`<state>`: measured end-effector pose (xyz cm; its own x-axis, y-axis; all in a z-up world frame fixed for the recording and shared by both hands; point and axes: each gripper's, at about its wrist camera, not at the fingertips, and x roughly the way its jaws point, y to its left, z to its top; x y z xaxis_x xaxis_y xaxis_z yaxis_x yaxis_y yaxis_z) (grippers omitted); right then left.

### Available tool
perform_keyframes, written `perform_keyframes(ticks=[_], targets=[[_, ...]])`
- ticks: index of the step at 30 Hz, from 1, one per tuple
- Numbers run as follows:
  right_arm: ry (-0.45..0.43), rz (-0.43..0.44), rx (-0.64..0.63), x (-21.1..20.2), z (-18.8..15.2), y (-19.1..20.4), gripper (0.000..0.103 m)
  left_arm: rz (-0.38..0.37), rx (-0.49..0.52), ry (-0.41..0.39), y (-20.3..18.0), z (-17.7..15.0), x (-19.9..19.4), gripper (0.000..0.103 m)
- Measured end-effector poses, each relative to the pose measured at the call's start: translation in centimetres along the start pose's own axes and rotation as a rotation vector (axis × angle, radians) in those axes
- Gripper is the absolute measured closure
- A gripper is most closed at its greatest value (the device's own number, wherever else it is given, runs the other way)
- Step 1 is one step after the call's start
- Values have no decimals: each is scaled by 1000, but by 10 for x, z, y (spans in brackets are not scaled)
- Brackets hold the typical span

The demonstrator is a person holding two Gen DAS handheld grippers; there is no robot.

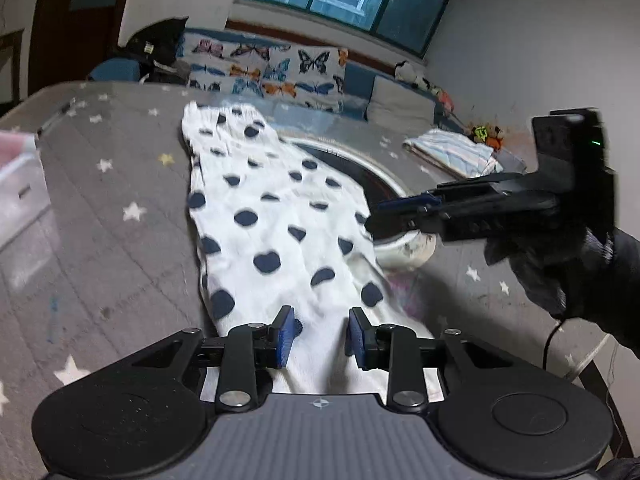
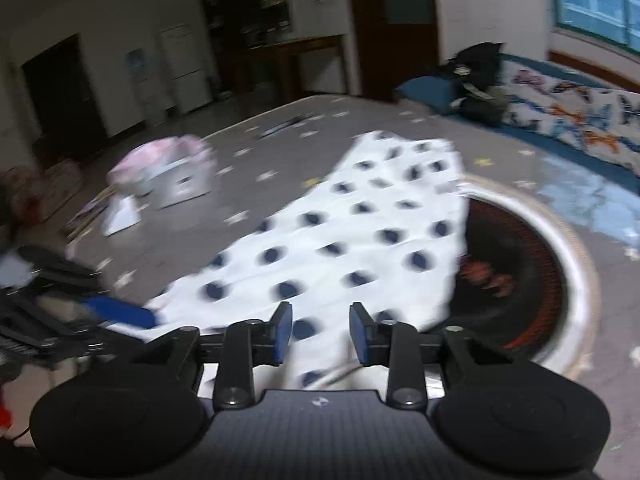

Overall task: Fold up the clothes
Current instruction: 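Straighten the edges of the folded pants with both grippers, then grasp the leg hems of the pants strip with the right gripper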

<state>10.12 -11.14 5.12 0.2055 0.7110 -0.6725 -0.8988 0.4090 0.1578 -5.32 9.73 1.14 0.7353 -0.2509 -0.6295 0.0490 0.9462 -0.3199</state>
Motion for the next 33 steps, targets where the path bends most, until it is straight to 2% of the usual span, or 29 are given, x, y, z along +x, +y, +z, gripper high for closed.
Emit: perform_keyframes(ticks=[4, 9, 14, 16, 19, 21, 25, 30, 33], targets=[[64, 33, -73, 10, -16, 23, 71, 8, -4, 25, 5, -8, 1, 70], [116, 3, -182, 9, -29, 40, 71, 10, -9, 27, 8, -15, -6, 69], [76, 24, -204, -9, -25, 52, 71, -6, 10, -20, 2, -7, -18, 68], [67, 61, -206, -11, -24, 59, 71, -12, 9, -37, 2, -3, -19, 69], [103, 109, -211, -5, -31, 67, 71, -5, -18, -35, 9, 1, -10, 70], [137, 107, -220, 1, -36, 70, 71, 8, -43, -24, 16, 2, -2, 71], [140, 112, -197, -3, -35, 65, 68, 48, -58, -3, 27, 6, 4, 75], [93, 98, -147, -11, -14, 45, 62, 54, -38, -40, 27, 21, 1, 75], [68, 53, -103, -4, -1, 27, 60, 45, -34, -50, 27, 33, 10, 75]])
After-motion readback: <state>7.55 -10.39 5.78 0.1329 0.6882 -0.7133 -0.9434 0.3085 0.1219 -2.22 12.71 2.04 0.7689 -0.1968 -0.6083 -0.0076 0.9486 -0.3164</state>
